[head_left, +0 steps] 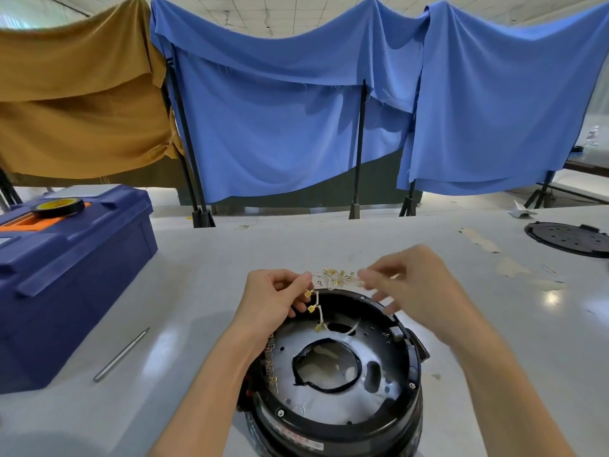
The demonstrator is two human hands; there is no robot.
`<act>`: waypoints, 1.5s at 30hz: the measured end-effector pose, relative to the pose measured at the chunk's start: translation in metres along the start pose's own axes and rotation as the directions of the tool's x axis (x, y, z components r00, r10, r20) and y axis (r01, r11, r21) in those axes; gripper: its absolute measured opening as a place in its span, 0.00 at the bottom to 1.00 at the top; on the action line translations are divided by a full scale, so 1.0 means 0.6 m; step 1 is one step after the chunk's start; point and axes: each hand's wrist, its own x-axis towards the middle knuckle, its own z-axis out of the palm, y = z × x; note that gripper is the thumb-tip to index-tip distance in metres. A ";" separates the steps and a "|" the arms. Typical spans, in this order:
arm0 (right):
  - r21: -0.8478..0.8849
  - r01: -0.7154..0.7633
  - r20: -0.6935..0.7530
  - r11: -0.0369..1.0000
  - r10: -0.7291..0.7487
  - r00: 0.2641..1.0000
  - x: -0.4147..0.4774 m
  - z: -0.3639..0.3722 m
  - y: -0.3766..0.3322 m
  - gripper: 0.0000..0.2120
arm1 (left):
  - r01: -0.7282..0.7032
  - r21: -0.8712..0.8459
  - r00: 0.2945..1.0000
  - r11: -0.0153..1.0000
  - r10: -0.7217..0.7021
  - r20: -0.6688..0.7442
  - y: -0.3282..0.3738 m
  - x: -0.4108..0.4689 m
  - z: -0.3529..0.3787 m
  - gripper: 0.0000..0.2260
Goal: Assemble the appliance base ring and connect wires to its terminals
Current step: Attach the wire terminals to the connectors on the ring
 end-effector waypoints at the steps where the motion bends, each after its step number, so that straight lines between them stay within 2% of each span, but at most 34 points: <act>1: 0.013 0.034 -0.084 0.999 -0.033 0.996 0.003 -0.009 -0.004 0.06 | 0.000 -0.002 1.000 1.000 0.000 0.019 0.001 -0.001 -0.002 0.09; 3: -0.010 0.140 -0.165 0.990 -0.140 0.976 0.011 -0.012 -0.011 0.04 | 0.001 -0.011 0.997 1.000 0.000 0.074 0.004 -0.003 -0.003 0.09; 4: -0.036 0.183 -0.139 0.982 -0.187 0.973 0.015 -0.005 -0.015 0.03 | 0.002 -0.013 0.995 1.000 -0.001 0.103 0.005 -0.005 -0.002 0.09; 6: -0.076 0.222 0.024 0.972 -0.221 0.975 0.023 0.019 -0.017 0.04 | 0.004 -0.010 0.988 1.000 -0.002 0.155 0.007 -0.008 0.001 0.10; 9: -0.053 0.196 0.245 0.979 -0.177 0.953 0.034 0.047 -0.014 0.05 | 0.008 -0.011 0.982 1.000 -0.006 0.188 0.007 -0.013 0.000 0.11; 12: 0.048 0.143 0.279 0.989 -0.151 0.948 0.041 0.058 -0.007 0.05 | 0.024 0.000 0.982 1.000 -0.024 0.186 0.005 -0.016 -0.011 0.13; 18: 0.126 0.049 0.403 0.991 -0.097 0.910 0.046 0.069 -0.001 0.07 | 0.081 0.038 0.953 0.996 -0.088 0.290 0.001 -0.020 -0.029 0.16; 24: 0.130 0.088 0.387 0.988 -0.132 0.912 0.043 0.082 0.006 0.04 | -0.032 0.220 0.971 0.975 -0.022 0.238 -0.003 -0.020 -0.028 0.16; 33: 0.139 0.148 0.312 0.979 -0.186 0.932 0.033 0.101 0.008 0.01 | -0.061 0.270 0.978 0.961 0.003 0.209 -0.007 -0.021 -0.036 0.19; 38: 0.042 0.219 0.343 0.975 -0.220 0.913 0.032 0.111 0.007 0.04 | -0.094 0.347 0.974 0.933 0.015 0.226 -0.008 -0.021 -0.037 0.20; 41: 0.006 0.211 0.360 0.977 -0.199 0.911 0.034 0.107 0.009 0.03 | -0.110 0.322 0.987 0.940 0.064 0.150 -0.014 -0.022 -0.038 0.20; 45: -0.073 0.185 0.531 0.980 -0.119 0.839 0.038 0.105 0.012 0.04 | -0.121 0.362 0.967 0.924 0.193 -0.169 -0.040 -0.022 -0.056 0.12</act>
